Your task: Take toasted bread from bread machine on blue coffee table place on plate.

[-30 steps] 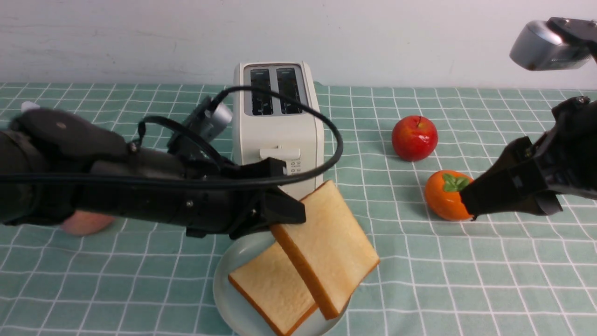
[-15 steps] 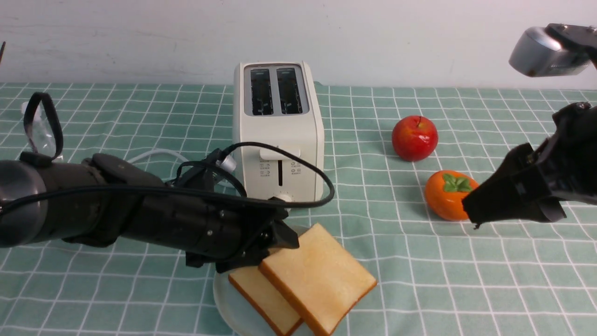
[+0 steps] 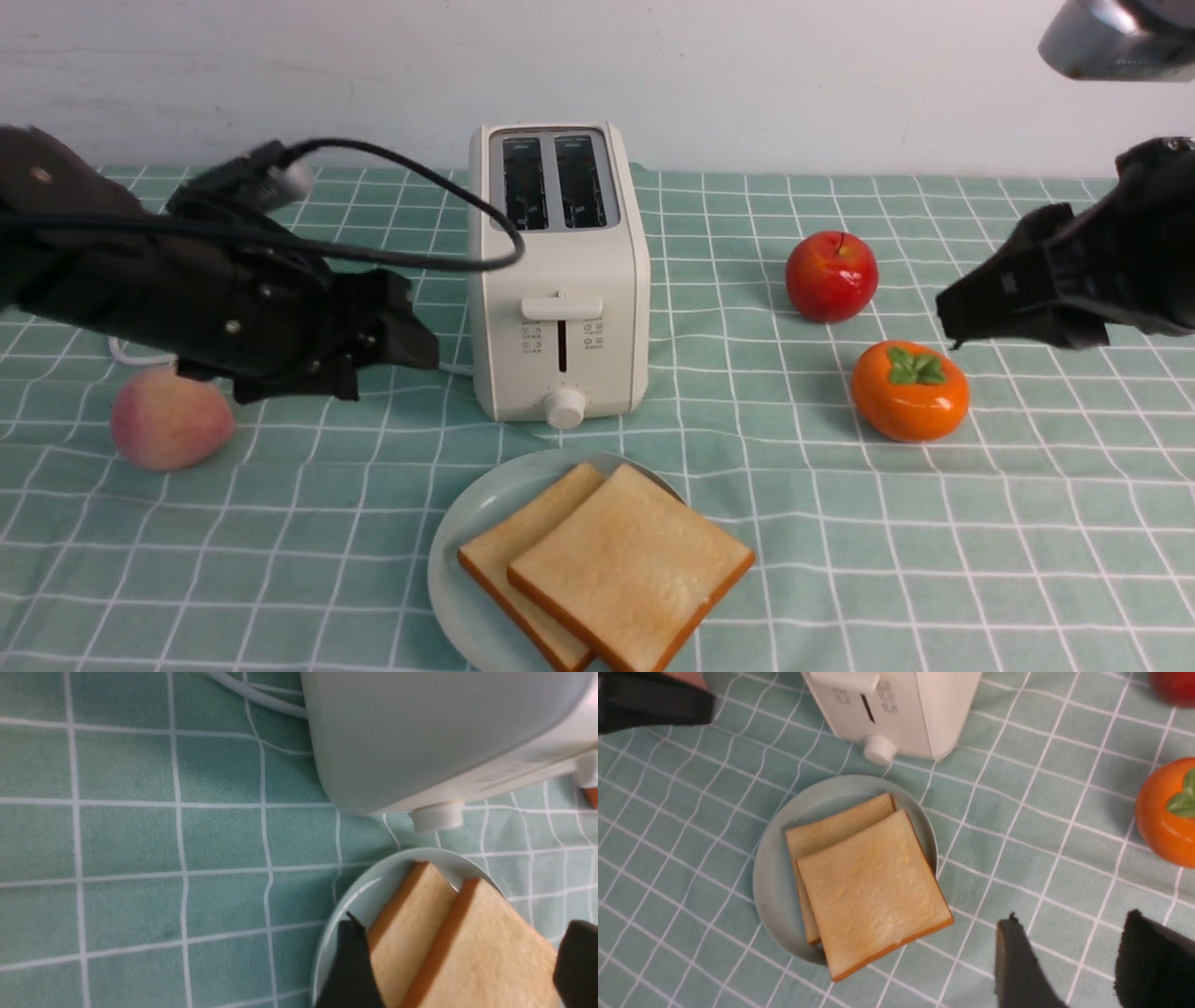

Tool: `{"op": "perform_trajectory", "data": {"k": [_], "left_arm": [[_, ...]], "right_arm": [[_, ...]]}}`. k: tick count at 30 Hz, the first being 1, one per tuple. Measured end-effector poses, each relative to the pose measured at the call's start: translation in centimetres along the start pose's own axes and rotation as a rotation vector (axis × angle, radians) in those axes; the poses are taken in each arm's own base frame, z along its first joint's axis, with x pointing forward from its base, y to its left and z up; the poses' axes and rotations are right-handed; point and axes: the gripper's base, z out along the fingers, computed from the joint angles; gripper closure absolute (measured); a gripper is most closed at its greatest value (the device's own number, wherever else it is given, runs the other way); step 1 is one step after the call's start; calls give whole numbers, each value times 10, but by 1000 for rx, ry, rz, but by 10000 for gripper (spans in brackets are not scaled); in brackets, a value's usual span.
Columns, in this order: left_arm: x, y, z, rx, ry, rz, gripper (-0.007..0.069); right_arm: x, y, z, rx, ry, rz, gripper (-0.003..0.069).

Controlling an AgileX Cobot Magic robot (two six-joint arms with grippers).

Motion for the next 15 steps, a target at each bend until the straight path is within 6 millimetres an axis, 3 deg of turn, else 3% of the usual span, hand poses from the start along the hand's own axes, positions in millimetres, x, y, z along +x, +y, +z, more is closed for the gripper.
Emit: {"op": "perform_trajectory", "data": {"k": [2,3,5,6,7,9,13,15], "left_arm": [[1,-4,-11,8,-4,14,200],[6,-13,-29,31,7,40,302],[10,-20,-40,50,6,59,367],[15,-30,-53,79,10,83,473],[21,-40,-63,109,-4,112,551],[33,-52,-73,150,-16,153,633],[57,-67,-83,198,-20,223,638],[78,-68,-91,195,3,271,638]], "right_arm": [[-1,-2,3,8,0,5,453],[-2,-4,8,20,4,13,543],[-2,-6,9,34,8,27,608],[0,-9,11,47,15,57,661],[1,-10,11,54,17,76,673],[5,-13,11,70,19,96,678],[22,-14,9,77,25,131,678],[51,-13,3,86,11,163,678]]}}
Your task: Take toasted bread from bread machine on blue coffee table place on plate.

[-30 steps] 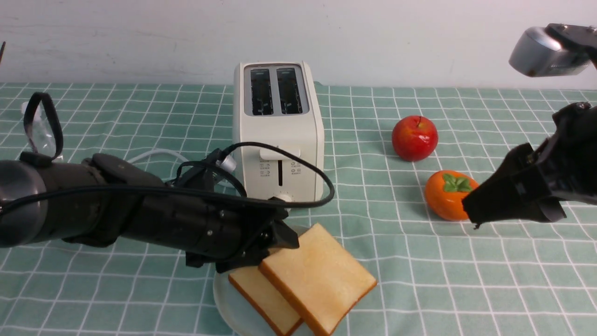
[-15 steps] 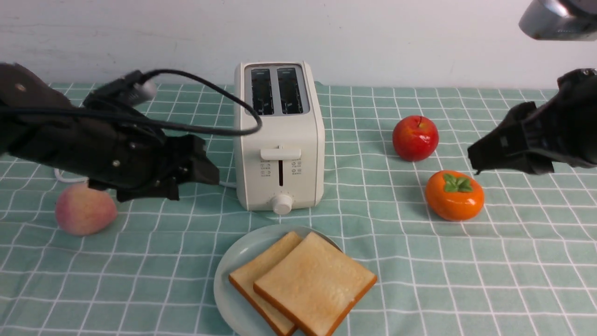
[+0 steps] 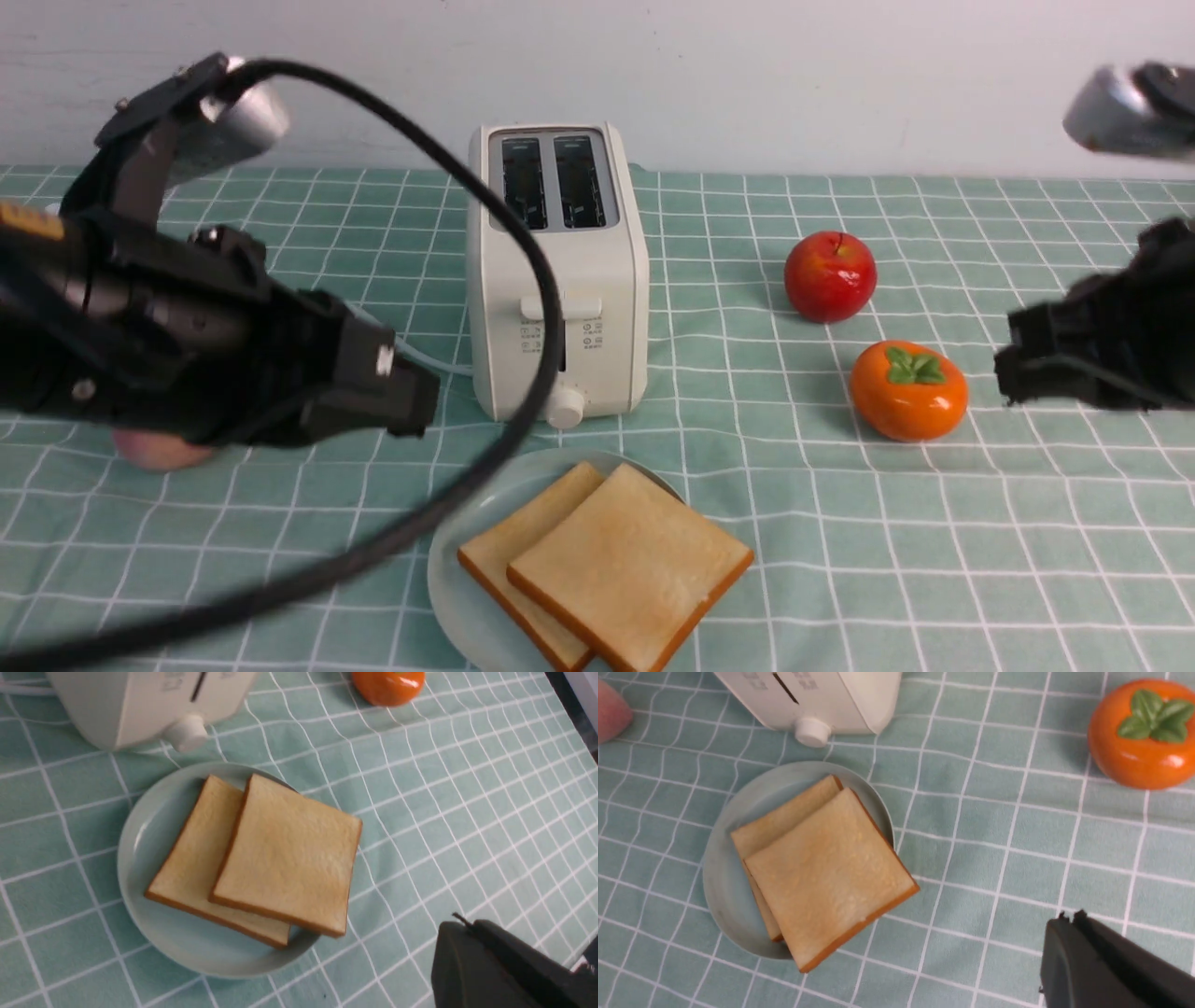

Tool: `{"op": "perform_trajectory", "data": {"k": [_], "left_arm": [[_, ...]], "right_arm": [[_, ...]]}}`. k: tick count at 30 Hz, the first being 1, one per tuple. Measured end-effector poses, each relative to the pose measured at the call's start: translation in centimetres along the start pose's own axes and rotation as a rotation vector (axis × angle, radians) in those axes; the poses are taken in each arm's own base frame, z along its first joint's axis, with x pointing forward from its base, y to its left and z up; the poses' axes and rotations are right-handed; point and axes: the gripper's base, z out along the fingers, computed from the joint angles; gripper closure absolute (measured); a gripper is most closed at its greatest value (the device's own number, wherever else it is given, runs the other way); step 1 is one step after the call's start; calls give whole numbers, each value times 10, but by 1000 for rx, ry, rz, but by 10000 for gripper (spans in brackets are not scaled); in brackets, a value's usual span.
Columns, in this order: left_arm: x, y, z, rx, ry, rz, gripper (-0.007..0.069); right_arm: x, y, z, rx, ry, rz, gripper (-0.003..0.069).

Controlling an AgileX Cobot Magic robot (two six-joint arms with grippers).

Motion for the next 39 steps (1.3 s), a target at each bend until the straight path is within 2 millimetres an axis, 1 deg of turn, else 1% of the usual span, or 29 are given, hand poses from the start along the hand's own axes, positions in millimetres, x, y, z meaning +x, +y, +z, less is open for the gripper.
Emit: {"op": "perform_trajectory", "data": {"k": [1,2,3,4,5,6,7,8,9,10,11,12,13,14,16,18,19,20,21,22,24,27,30,39], "left_arm": [[8,-1,-4,-9,18,-6,638],[13,-1,-6,-15,33,-11,638],[16,-2,-9,-19,37,-13,638],[29,-2,-17,-34,66,-30,638],[42,-4,-26,-45,82,-53,638],[45,-4,-27,-46,94,-61,638],[61,-7,-38,-46,96,-99,638],[71,-7,-42,-45,101,-137,638],[73,-7,-43,-44,97,-143,638],[84,-8,-49,-37,87,-170,638],[101,-10,-59,-21,53,-189,638],[113,-11,-66,-7,25,-190,638],[120,-11,-68,-3,14,-188,638],[131,-12,-75,10,-21,-178,638],[147,-13,-83,29,-78,-157,638],[158,-12,-88,40,-146,-135,638],[160,-11,-90,39,-192,-124,638],[161,-11,-91,37,-200,-117,638],[161,-9,-92,30,-254,-108,638],[157,-6,-95,8,-352,-82,638],[149,-1,-98,-40,-470,-40,638],[140,2,-103,-78,-601,4,638],[136,3,-106,-89,-656,23,638],[136,3,-106,-92,-659,26,638]], "right_arm": [[12,-3,1,6,-18,9,678],[21,-6,-1,11,-62,8,678],[28,-7,-2,13,-69,8,678],[45,-12,-5,24,-150,-13,678],[56,-15,-11,33,-247,-37,678],[65,-17,-9,38,-262,-37,678],[81,-23,-13,47,-401,-36,678],[91,-25,-14,48,-443,-25,678],[93,-26,-15,48,-458,-21,678],[101,-30,-18,52,-550,-4,678],[114,-35,-22,59,-664,22,677],[124,-39,-24,63,-729,38,676],[128,-41,-25,68,-766,44,676],[135,-45,-27,78,-840,51,676],[146,-49,-28,92,-913,51,675],[154,-52,-27,105,-940,33,675],[158,-53,-25,111,-936,19,675],[158,-53,-24,112,-934,15,675],[160,-54,-22,117,-927,0,673],[163,-54,-20,121,-910,-22,672],[164,-53,-19,123,-891,-44,670],[165,-53,-17,122,-874,-47,670],[166,-53,-17,121,-860,-50,668],[166,-53,-16,120,-849,-50,662]]}}
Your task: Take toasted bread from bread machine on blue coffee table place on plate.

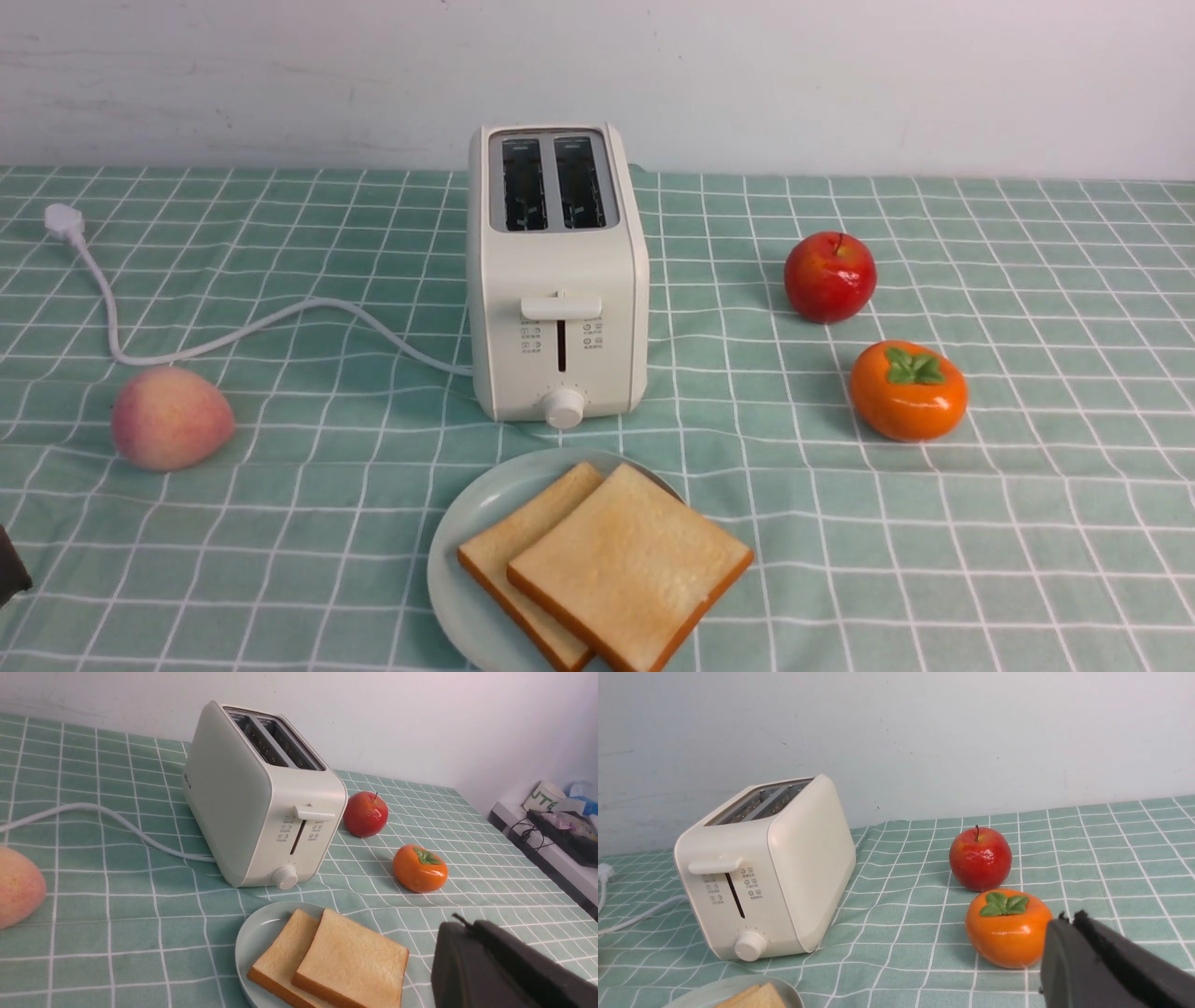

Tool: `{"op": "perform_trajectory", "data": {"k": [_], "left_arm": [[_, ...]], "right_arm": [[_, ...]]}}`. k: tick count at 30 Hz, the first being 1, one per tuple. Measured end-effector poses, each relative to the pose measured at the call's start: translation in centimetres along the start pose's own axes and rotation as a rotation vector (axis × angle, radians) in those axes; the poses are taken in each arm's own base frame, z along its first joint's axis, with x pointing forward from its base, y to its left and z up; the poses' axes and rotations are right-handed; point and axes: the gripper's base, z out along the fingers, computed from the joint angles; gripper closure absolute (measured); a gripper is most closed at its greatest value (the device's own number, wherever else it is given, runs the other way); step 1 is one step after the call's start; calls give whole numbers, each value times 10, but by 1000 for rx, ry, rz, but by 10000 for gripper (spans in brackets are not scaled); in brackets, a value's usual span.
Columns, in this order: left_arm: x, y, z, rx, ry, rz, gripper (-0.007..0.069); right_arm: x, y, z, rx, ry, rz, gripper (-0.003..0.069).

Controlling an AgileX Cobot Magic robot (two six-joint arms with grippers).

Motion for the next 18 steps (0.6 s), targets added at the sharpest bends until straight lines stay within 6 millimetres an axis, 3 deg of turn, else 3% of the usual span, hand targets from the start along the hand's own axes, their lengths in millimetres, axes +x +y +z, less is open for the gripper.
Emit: {"op": "perform_trajectory", "data": {"k": [7,18], "left_arm": [[6,5,1,-17,-10,15,636],[68,53,9,-241,-113,179,629]], "right_arm": [[0,0,0,0,0,0,659],[0,0,0,0,0,0,650]]}}
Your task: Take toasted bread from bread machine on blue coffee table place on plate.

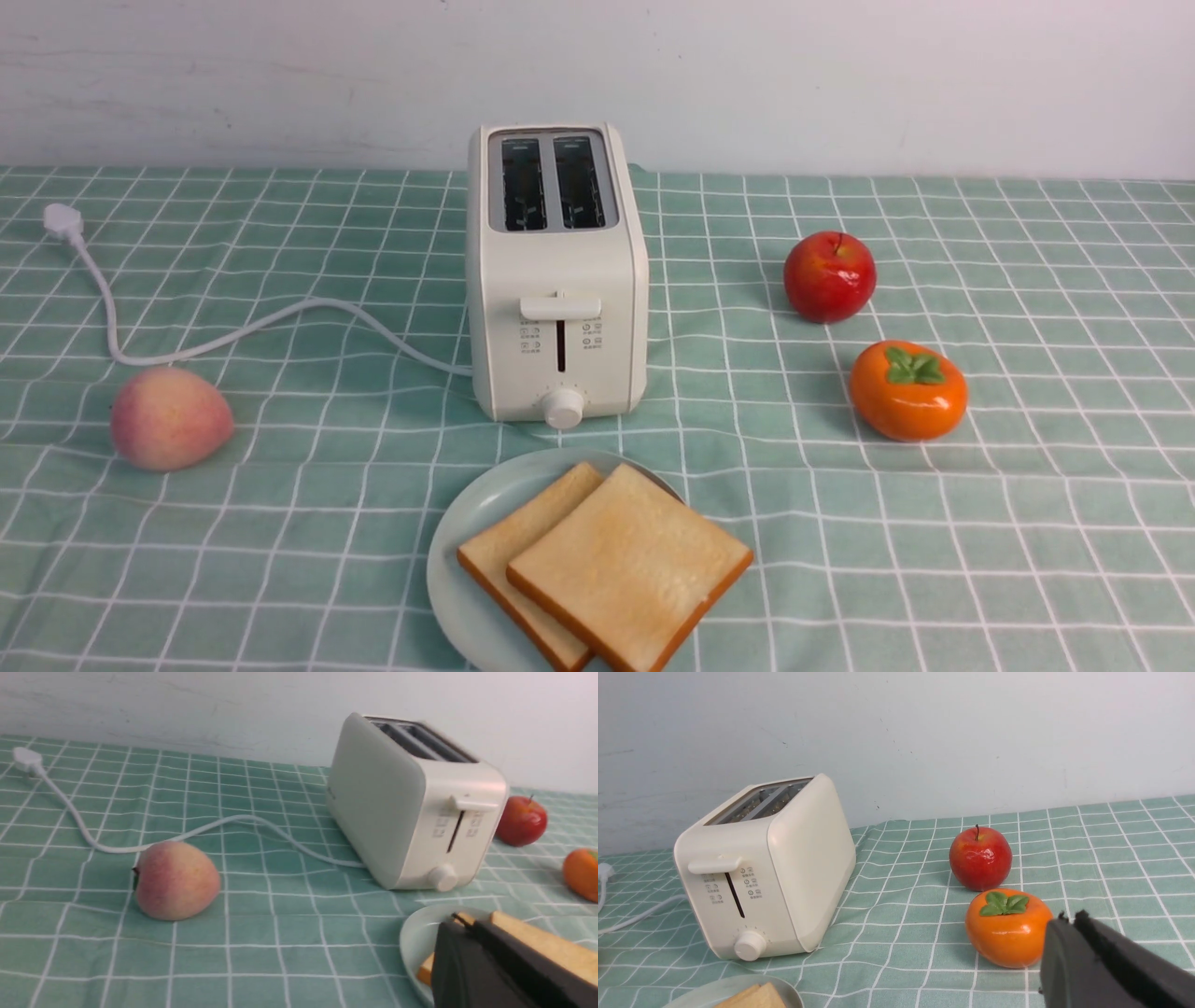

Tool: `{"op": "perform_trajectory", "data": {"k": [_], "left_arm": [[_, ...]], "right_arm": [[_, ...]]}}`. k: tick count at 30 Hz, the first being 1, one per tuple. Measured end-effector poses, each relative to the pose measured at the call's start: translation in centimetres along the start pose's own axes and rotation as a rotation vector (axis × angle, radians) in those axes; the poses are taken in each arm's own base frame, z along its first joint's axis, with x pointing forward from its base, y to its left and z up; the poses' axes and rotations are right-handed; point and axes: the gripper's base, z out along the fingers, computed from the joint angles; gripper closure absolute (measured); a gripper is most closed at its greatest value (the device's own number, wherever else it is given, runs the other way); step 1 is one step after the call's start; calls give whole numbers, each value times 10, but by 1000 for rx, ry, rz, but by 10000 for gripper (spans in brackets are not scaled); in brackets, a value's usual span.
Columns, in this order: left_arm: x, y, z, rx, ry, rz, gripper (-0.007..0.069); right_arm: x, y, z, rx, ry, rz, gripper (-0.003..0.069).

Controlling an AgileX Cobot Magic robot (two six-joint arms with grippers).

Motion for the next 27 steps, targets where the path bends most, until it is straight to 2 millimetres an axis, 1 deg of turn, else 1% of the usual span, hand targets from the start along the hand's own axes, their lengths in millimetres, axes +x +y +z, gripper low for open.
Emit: {"op": "perform_trajectory", "data": {"k": [2,6,8,27], "left_arm": [[18,6,6,-22,34,28,627],[59,16,16,-68,166,33,624],[72,20,17,-92,227,21,624],[74,23,18,-130,221,-10,622]], "right_arm": [[0,0,0,0,0,0,647],[0,0,0,0,0,0,641],[0,0,0,0,0,0,638],[0,0,0,0,0,0,615]]}}
